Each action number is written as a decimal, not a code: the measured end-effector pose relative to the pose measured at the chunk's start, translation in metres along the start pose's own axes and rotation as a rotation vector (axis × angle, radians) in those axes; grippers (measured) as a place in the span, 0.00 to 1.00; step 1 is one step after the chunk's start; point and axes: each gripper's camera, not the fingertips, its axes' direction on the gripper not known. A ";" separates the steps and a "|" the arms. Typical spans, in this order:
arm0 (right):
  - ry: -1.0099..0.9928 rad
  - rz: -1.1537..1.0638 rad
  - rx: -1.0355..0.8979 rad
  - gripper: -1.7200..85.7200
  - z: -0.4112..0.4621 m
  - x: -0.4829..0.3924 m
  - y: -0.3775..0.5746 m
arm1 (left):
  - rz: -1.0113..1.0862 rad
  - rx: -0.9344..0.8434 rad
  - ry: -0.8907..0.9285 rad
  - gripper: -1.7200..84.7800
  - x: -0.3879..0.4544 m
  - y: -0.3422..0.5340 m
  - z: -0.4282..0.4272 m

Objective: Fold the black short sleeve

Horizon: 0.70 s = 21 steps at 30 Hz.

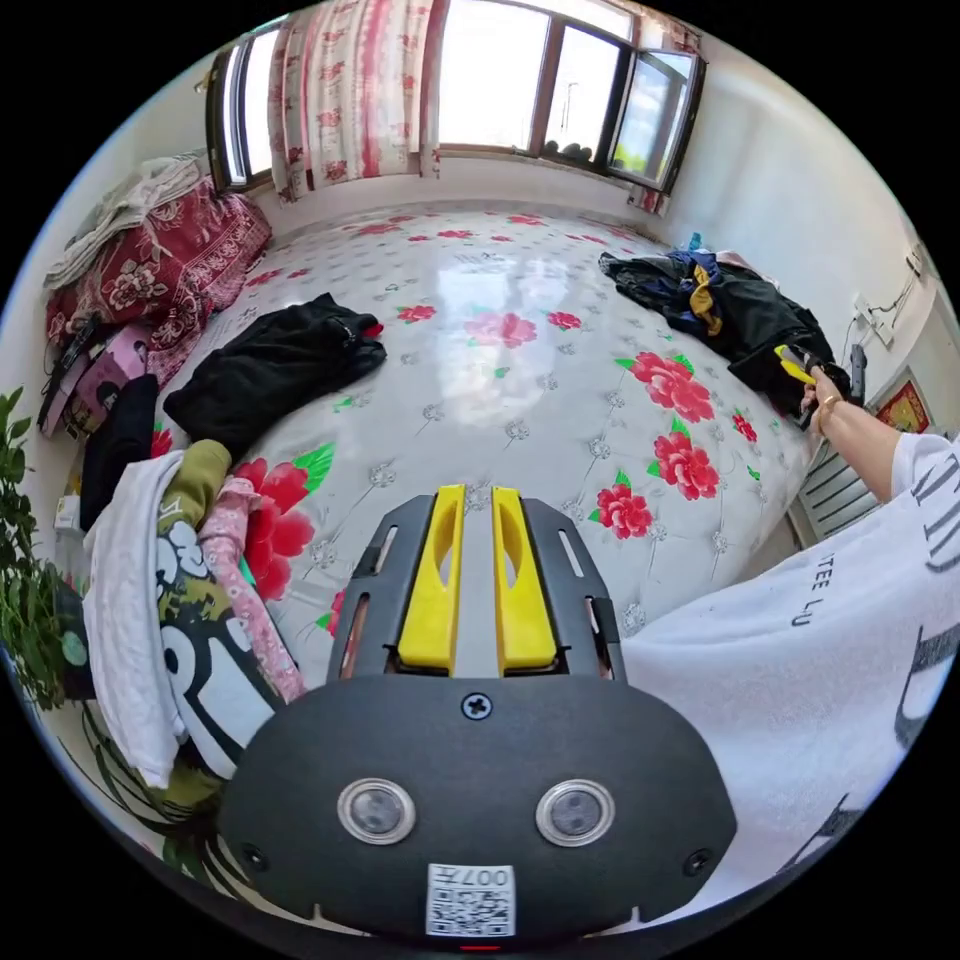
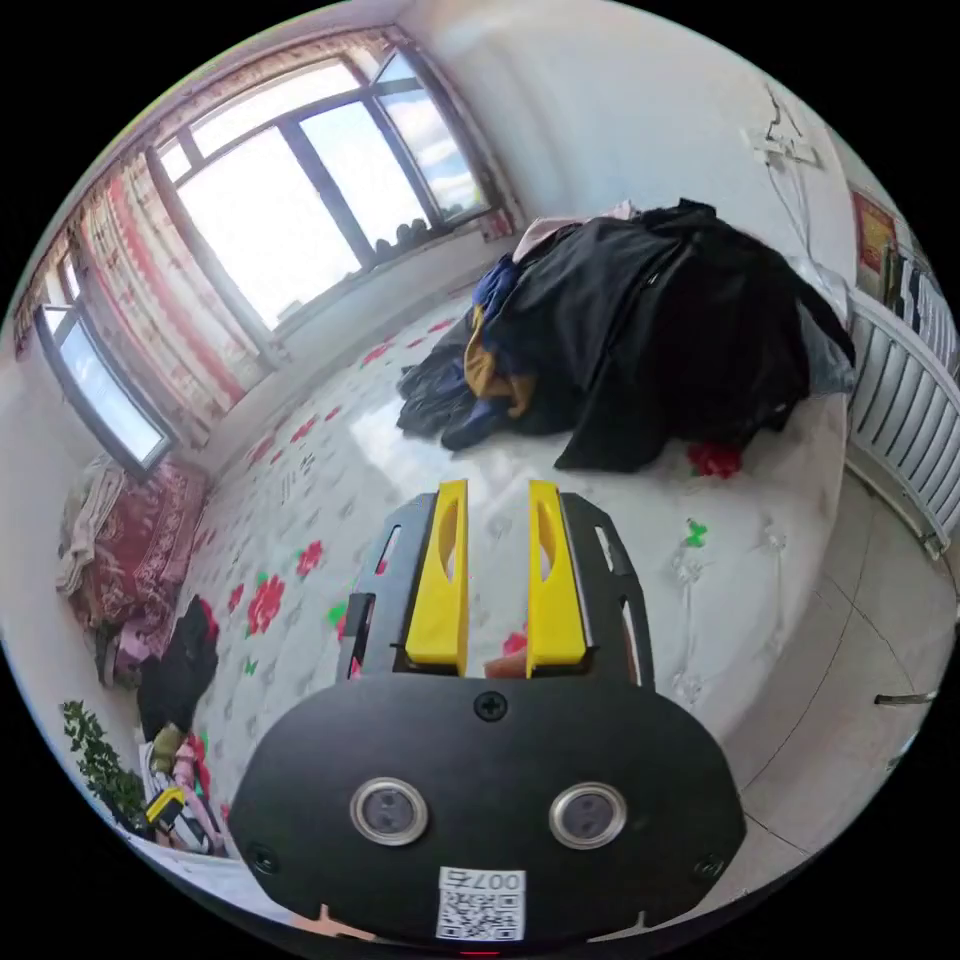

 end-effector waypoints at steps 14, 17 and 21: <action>0.172 0.194 0.135 0.10 0.099 0.071 -0.159 | -0.063 -0.283 -0.044 0.07 0.041 -0.074 0.141; 0.169 0.229 0.142 0.05 0.096 0.074 -0.164 | -0.080 -0.304 -0.017 0.07 0.045 -0.086 0.162; -0.072 0.187 0.197 0.02 0.067 0.058 -0.145 | -0.071 -0.272 0.010 0.07 0.049 -0.092 0.171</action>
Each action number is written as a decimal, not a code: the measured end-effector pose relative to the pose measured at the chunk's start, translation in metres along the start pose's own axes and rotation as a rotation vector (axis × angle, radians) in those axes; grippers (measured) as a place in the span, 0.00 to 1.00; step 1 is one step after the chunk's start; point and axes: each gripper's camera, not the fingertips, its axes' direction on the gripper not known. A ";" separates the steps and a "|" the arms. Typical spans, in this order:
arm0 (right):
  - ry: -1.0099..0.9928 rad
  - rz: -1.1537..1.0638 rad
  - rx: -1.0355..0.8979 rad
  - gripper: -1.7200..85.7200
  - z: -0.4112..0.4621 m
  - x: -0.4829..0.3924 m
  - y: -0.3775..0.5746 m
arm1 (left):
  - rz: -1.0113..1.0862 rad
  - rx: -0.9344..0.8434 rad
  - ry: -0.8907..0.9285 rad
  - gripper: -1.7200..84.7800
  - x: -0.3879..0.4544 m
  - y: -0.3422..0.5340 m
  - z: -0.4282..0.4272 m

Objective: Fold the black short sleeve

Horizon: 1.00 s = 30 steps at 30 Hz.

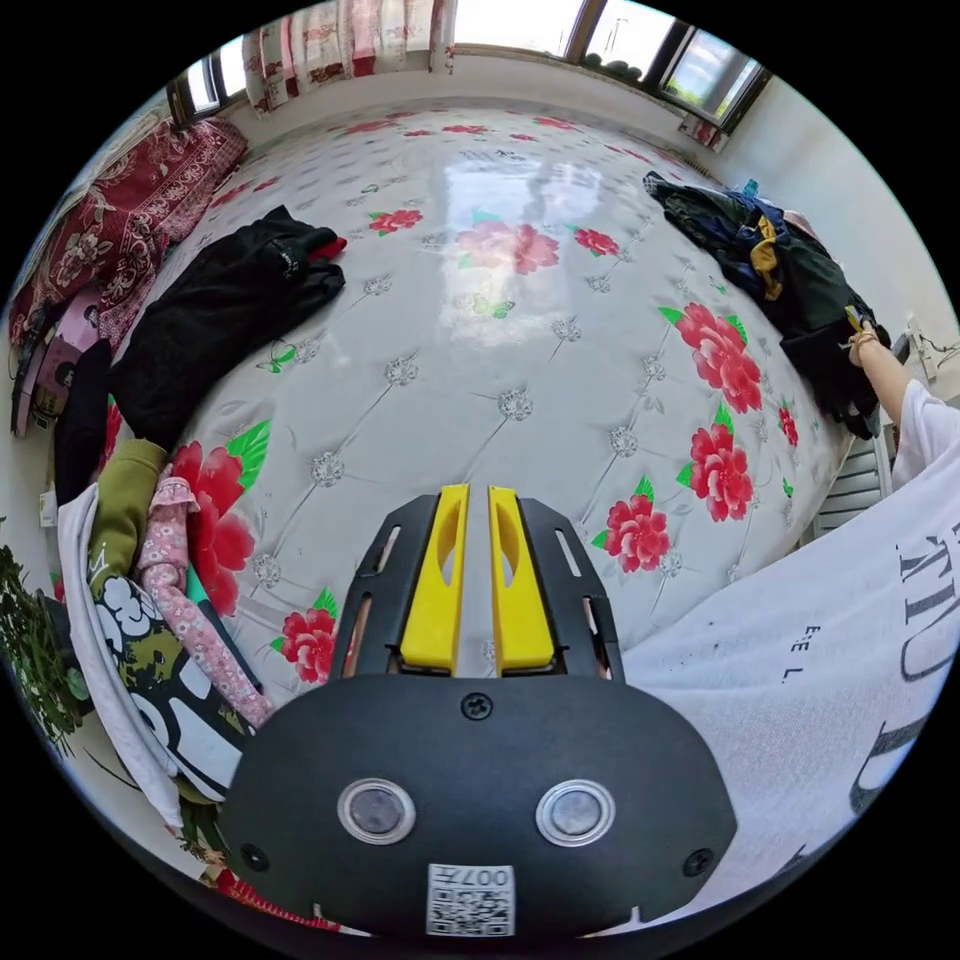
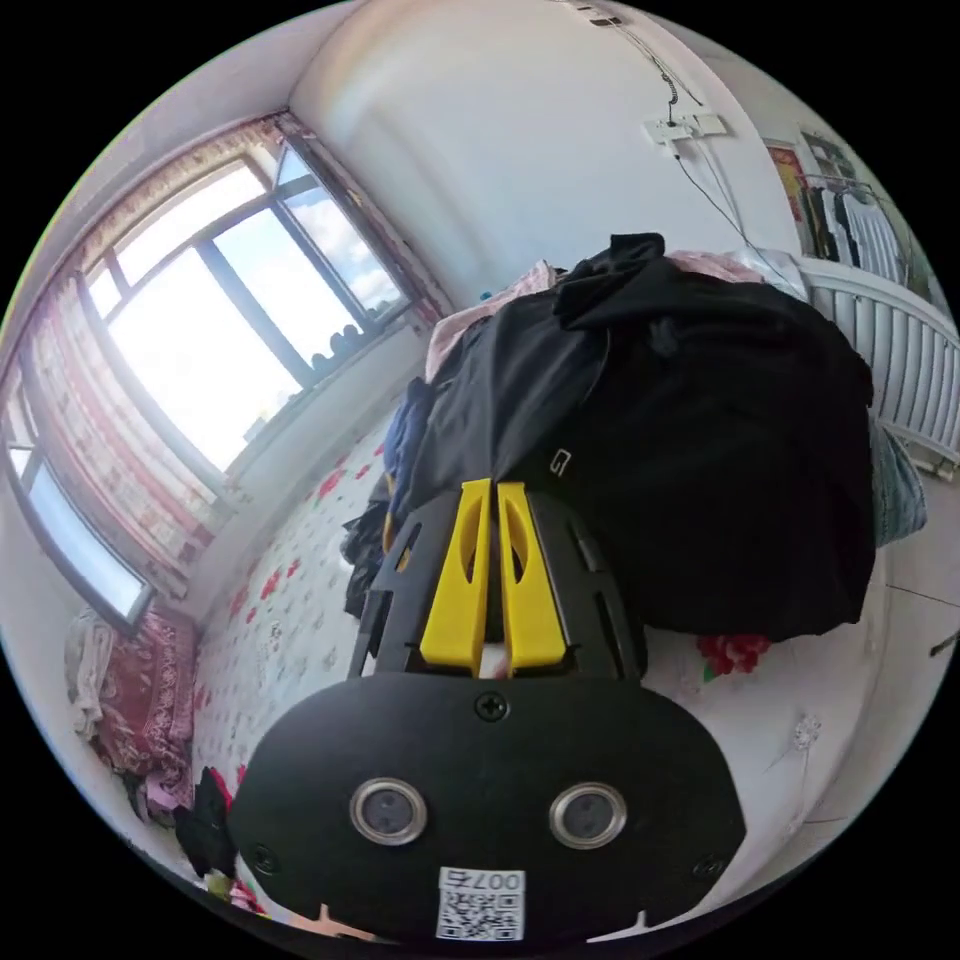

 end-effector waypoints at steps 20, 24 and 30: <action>-0.730 -0.835 -1.120 0.05 -0.178 -0.199 0.422 | 0.182 0.195 0.202 0.12 -0.044 0.110 -0.036; -0.539 -0.759 -0.941 0.08 -0.170 -0.184 0.388 | 0.364 0.265 0.099 0.13 -0.023 0.118 -0.046; -0.620 -0.779 -1.114 0.11 -0.125 -0.232 0.435 | 0.354 -0.008 0.080 0.12 -0.002 0.093 0.061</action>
